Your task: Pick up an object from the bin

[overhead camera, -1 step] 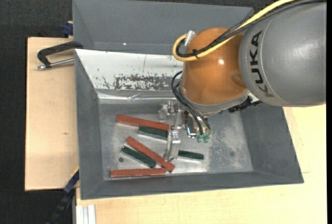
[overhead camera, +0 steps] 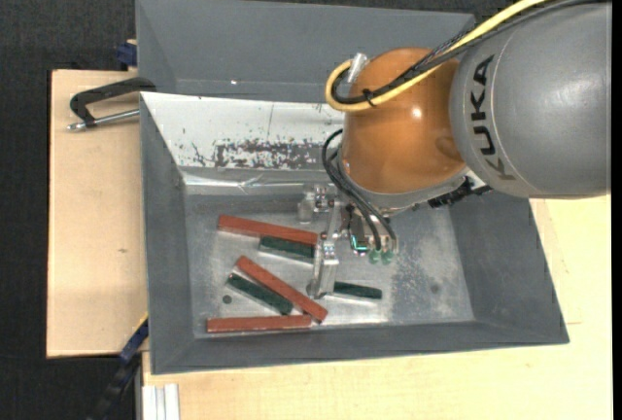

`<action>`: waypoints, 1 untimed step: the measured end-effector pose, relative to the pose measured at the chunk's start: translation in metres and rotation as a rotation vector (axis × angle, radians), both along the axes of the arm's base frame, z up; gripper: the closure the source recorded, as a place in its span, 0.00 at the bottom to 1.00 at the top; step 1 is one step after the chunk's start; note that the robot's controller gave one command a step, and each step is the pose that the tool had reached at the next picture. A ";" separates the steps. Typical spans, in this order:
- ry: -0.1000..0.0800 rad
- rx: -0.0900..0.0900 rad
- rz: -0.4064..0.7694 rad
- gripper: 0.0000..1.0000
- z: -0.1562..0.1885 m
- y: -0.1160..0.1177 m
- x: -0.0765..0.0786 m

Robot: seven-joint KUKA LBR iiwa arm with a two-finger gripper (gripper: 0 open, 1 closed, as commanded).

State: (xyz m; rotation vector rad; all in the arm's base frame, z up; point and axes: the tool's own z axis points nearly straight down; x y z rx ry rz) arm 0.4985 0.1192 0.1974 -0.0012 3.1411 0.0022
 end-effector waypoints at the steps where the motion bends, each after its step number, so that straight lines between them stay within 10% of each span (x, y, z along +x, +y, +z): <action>1: -0.007 0.001 0.059 0.00 -0.050 -0.009 0.009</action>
Offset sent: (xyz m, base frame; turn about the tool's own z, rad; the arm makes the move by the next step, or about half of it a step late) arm 0.0213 -0.0074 -0.1274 -0.1166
